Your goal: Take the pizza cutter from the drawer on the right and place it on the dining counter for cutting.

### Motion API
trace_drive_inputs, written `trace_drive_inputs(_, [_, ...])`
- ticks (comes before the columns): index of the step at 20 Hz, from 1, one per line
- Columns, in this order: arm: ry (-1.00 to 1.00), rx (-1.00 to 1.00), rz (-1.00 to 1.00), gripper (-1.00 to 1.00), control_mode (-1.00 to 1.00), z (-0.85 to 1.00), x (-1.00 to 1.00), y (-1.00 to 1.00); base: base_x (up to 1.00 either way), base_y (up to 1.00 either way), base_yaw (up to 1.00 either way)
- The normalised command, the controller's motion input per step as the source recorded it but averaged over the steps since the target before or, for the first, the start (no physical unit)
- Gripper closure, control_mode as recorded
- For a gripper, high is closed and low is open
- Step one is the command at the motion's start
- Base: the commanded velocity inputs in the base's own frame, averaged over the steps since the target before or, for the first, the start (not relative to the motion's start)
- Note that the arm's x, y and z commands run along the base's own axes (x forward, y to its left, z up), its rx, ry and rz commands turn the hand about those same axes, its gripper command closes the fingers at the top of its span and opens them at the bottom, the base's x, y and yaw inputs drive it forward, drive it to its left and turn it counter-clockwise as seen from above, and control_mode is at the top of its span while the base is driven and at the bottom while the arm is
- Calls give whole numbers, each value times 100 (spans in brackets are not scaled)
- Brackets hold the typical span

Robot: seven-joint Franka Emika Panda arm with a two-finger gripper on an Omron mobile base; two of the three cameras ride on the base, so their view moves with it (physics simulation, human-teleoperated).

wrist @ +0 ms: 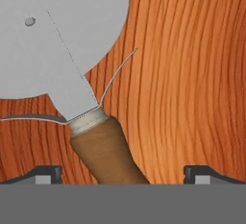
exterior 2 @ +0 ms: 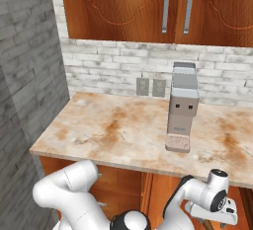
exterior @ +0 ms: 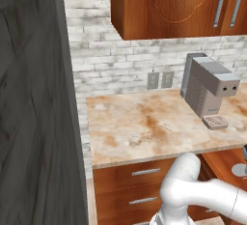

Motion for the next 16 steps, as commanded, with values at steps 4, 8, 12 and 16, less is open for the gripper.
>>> trace_drive_inputs(4, [0,0,2,-100,-100,-9,0,0,0,0,0])
trace_drive_inputs(8, [-1,0,1,-100,-100,-9,0,0,0,0,0])
trace_drive_inputs(12, [-1,0,2,-100,-100,-18,-1,0,0,0,0])
trace_drive_inputs(16, [-4,0,3,-100,-100,-12,-2,0,0,0,0])
